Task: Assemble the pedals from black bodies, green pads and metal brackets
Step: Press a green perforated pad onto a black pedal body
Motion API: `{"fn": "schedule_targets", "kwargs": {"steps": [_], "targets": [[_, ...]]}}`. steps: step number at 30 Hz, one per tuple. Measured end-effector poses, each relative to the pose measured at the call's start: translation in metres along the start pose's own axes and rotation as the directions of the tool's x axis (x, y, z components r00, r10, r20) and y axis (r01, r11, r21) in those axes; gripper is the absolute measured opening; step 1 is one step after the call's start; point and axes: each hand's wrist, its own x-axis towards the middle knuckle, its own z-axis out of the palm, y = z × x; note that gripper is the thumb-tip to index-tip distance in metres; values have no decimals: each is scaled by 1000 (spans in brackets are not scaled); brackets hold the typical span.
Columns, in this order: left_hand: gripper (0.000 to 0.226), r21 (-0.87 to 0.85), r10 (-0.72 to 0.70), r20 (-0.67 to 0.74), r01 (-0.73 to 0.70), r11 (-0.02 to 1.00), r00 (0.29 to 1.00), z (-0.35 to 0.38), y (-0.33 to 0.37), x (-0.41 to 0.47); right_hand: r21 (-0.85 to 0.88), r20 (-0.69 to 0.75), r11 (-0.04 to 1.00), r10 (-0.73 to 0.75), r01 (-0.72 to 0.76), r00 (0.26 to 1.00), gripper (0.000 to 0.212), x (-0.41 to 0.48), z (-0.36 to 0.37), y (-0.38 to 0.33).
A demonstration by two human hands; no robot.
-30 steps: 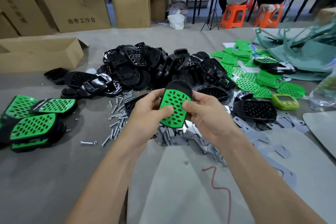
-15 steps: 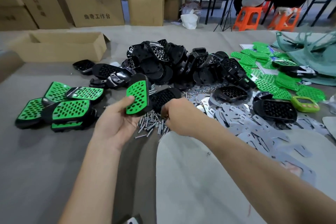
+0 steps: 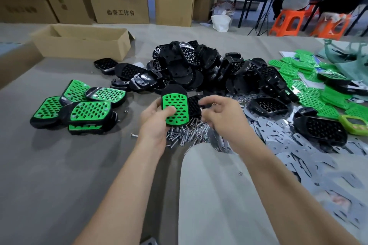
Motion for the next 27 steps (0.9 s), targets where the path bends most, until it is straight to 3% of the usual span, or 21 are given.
{"fn": "schedule_targets", "kwargs": {"steps": [3, 6, 9, 13, 17, 22, 24, 27], "targets": [[42, 68, 92, 8, -93, 993, 996, 4, -1, -3, 71, -25, 997, -9, 10, 1000, 32, -1, 3, 4], [46, 169, 169, 68, -178, 969, 983, 6, -2, -8, 255, -163, 965, -25, 66, 986, 17, -3, 1, 2], [54, 236, 201, 153, -233, 944, 968, 14, -4, -14, 296, -202, 945, -81, 139, 976, 9, -5, -3, 1], [61, 249, 222, 209, -271, 930, 952, 20, -9, -20, 193, -248, 967, -116, 166, 962, 19, -11, -3, 3], [55, 253, 209, 207, -258, 932, 956, 21, -13, -20, -98, -309, 984, -171, 148, 936, 21, -9, -4, 6], [56, 263, 232, 259, -299, 917, 938, 23, -14, -25, -333, -342, 928, -286, 170, 895, 16, -13, 8, 6], [54, 266, 250, 239, -311, 912, 938, 22, -13, -27, -306, -336, 936, -280, 177, 900, 17, -13, 12, 6], [58, 249, 261, 206, -309, 918, 943, 20, -12, -27, -121, -358, 983, -174, 140, 917, 21, -12, 7, 5]]}}
